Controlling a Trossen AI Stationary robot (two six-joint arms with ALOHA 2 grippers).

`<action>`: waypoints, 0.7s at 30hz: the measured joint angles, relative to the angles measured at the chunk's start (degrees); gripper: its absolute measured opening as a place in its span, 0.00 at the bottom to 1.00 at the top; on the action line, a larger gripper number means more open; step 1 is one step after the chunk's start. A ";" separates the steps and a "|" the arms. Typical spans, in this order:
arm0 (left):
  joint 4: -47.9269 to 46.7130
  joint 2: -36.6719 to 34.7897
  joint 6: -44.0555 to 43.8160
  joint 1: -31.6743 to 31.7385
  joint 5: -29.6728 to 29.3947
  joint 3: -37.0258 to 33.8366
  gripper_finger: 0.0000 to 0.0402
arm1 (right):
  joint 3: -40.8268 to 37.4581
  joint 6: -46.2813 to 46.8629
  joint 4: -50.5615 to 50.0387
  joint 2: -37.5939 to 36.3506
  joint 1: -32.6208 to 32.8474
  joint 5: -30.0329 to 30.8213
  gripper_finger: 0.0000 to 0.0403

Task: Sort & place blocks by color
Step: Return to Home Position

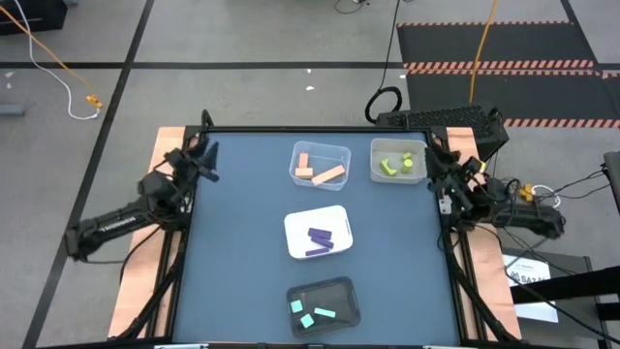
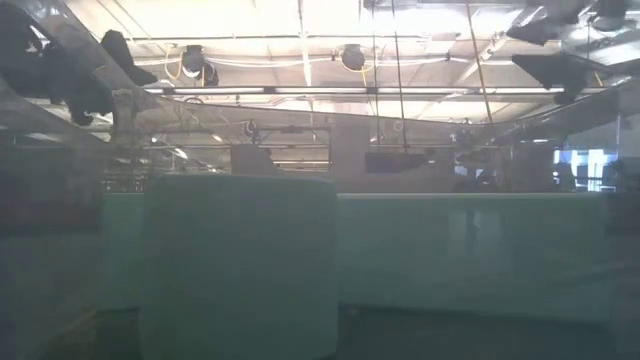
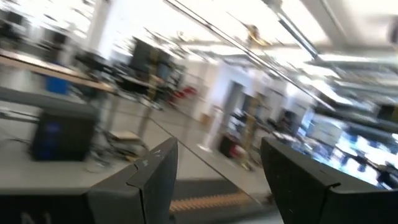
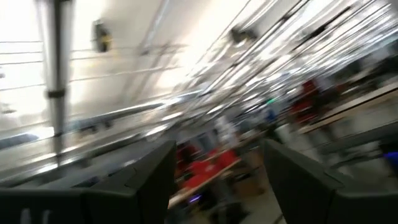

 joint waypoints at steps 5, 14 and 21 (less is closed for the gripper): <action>0.13 -2.86 0.00 9.55 0.00 0.00 0.57 | 0.00 -0.01 -0.02 0.02 -11.90 0.00 0.57; 0.19 -4.29 0.01 21.13 -0.04 0.02 0.57 | 0.00 -0.02 -0.07 0.02 -31.01 0.00 0.57; 0.28 -4.29 0.04 24.91 -0.11 0.02 0.57 | 0.00 -0.02 -0.07 0.00 -43.74 0.00 0.57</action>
